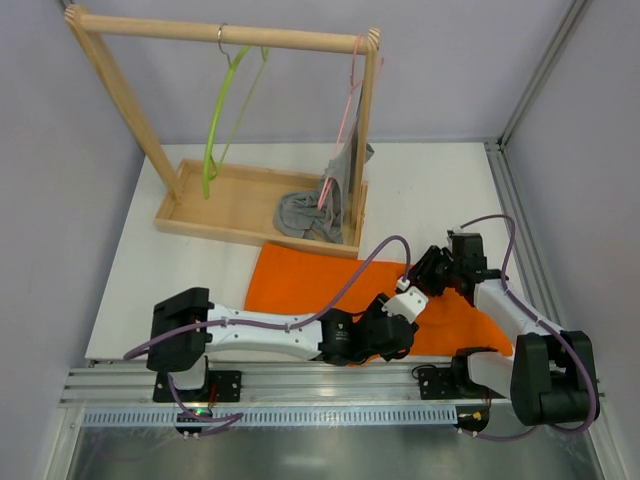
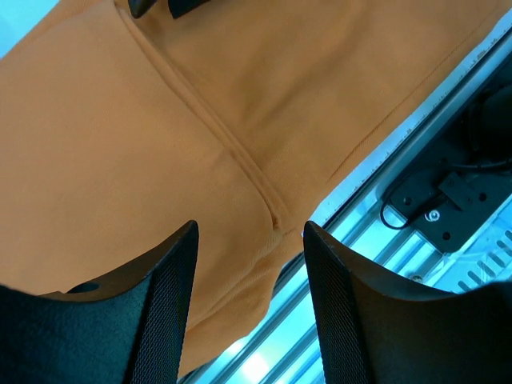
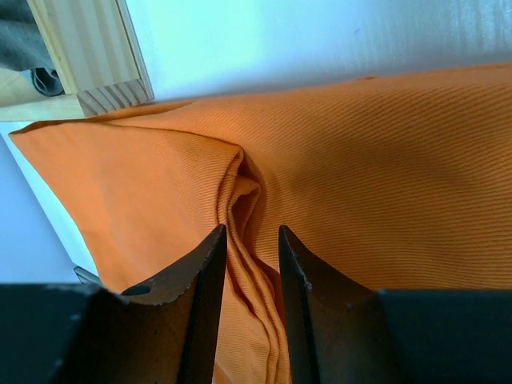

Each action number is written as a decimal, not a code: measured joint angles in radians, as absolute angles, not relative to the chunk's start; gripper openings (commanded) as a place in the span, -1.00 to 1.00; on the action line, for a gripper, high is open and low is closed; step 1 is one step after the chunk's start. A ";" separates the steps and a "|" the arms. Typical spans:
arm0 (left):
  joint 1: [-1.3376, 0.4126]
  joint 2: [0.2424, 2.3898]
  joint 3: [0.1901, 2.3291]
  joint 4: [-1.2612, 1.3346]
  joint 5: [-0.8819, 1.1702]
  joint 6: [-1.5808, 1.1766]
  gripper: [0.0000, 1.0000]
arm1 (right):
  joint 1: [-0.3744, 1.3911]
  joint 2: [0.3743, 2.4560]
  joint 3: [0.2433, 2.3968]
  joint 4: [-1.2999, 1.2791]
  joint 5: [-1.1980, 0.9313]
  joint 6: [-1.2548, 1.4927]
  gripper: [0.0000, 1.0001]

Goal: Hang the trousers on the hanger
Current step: Fold the trousers

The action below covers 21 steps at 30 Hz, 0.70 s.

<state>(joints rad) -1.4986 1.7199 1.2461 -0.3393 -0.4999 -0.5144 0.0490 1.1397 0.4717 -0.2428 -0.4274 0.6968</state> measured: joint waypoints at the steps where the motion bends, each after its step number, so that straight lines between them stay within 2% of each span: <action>1: -1.499 1.734 1.260 -0.337 -0.506 -0.508 0.12 | 0.049 1.141 0.469 -0.238 -0.432 0.697 -0.30; 21: -1.499 1.853 1.292 -0.370 -0.522 -0.485 0.12 | 0.049 1.166 0.427 -0.136 -0.493 0.693 -0.35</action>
